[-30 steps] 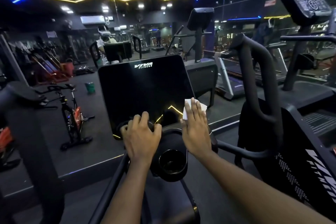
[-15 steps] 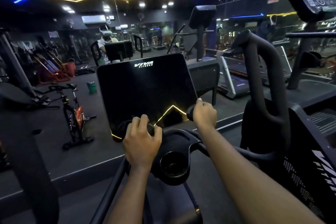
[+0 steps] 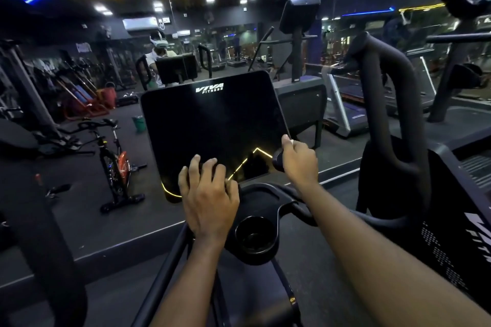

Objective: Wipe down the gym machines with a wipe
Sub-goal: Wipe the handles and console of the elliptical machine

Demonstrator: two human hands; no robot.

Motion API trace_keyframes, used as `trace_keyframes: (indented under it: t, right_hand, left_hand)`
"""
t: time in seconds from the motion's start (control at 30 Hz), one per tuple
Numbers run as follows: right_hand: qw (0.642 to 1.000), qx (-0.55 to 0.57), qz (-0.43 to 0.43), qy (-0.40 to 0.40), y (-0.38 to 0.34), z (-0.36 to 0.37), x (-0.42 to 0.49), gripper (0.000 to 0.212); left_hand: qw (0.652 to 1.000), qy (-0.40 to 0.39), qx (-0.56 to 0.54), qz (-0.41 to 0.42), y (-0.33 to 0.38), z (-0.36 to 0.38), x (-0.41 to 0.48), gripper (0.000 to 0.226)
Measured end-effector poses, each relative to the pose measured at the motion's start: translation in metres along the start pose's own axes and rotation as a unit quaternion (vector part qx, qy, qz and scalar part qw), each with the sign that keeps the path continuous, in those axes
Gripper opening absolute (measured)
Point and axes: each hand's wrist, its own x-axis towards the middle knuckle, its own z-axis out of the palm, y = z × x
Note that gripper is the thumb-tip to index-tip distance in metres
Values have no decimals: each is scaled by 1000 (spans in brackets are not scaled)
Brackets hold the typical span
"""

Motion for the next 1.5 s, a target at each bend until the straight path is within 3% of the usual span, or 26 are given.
trace_keyframes:
  t: [0.1, 0.2, 0.33, 0.43, 0.47, 0.57, 0.63, 0.67, 0.8, 0.87, 1.03, 1.1, 1.2, 1.27, 1.33, 1.47, 1.5]
  right_hand:
    - [989, 36, 109, -96, -4, -11, 20, 56]
    - [989, 58, 112, -74, 6, -10, 8, 76]
    - [994, 62, 75, 41, 53, -11, -43, 58]
    - [988, 99, 114, 30, 59, -9, -44, 50]
    - [990, 97, 98, 34, 53, -4, -39, 50]
    - [993, 62, -66, 80, 45, 14, -46, 59]
    - [988, 47, -115, 97, 74, 23, -62, 55]
    - [988, 42, -100, 111, 92, 24, -69, 54]
    - [985, 100, 46, 134, 97, 14, -65, 68]
    - [984, 115, 116, 73, 70, 3, -48, 72]
    - [976, 140, 136, -98, 79, -16, -13, 85]
    - [966, 140, 174, -127, 101, -21, -9, 92]
    - [950, 136, 232, -159, 106, -28, 2, 77]
    - [948, 121, 233, -178, 96, -27, 8, 86]
    - [961, 127, 204, -140, 84, -21, -1, 97]
    - [986, 159, 4, 48, 103, 8, -64, 50]
    - [986, 152, -11, 74, 112, 14, -80, 47]
  left_hand:
    - [999, 13, -31, 3, 26, -1, 12, 17]
    - [992, -23, -115, 56, 65, 7, 37, 27]
    - [947, -223, -195, 125, 99, 39, 57, 37]
    - [913, -304, -246, 114, 104, 57, 63, 32]
    - [907, -311, -264, 105, 103, 59, 67, 29]
    - [886, -333, -310, 89, 97, 62, 77, 25]
    - [880, -341, -318, 89, 96, 61, 77, 25]
    - [880, -340, -318, 90, 97, 61, 76, 25]
    - [889, -327, -308, 89, 99, 63, 76, 25]
    - [885, -331, -313, 93, 97, 64, 77, 25]
    - [879, -329, -328, 107, 96, 62, 75, 24]
    - [881, -325, -329, 102, 95, 63, 74, 23]
    - [889, -304, -326, 108, 96, 63, 72, 24]
    - [892, -296, -321, 115, 96, 66, 71, 24]
    - [896, -286, -319, 119, 95, 68, 69, 24]
    - [913, -248, -304, 109, 97, 71, 68, 25]
    - [920, -238, -295, 100, 100, 72, 66, 25]
